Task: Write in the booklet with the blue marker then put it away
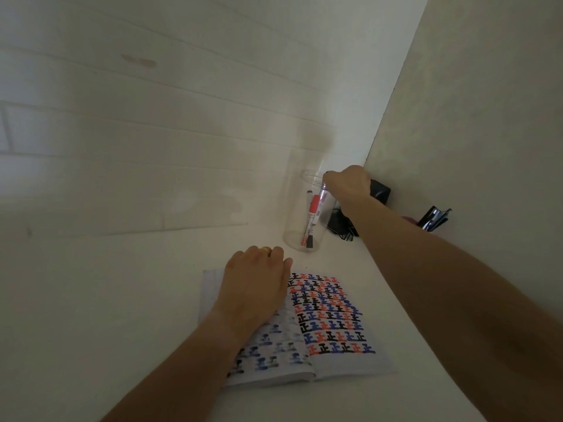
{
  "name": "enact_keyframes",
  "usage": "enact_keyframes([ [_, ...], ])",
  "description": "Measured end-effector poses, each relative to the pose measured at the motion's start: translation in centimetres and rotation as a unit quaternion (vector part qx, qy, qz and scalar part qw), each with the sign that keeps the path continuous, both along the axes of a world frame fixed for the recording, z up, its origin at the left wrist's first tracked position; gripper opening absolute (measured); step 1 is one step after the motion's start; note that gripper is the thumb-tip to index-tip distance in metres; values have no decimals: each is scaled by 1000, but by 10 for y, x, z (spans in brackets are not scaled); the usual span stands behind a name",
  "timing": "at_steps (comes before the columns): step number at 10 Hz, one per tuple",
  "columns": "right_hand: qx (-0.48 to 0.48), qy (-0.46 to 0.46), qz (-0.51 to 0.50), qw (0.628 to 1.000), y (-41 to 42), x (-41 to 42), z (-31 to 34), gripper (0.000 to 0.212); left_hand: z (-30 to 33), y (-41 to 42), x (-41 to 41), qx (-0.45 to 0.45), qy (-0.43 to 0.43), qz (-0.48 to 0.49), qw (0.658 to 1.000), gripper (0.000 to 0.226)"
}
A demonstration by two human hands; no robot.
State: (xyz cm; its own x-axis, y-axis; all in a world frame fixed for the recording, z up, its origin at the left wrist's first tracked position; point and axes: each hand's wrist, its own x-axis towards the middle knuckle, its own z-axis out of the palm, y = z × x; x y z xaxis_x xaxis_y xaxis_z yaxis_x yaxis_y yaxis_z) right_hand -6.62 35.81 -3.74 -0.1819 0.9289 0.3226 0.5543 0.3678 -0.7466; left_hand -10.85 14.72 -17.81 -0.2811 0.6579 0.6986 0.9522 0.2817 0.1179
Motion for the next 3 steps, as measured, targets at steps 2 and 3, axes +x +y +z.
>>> enact_keyframes([
  [2,46,22,20,998,-11,22,-1,15,3,-2,-2,24,-7,-8,1000,33],
  [3,98,39,44,993,-33,52,-11,27,3,-6,-2,40,14,-9,999,26],
])
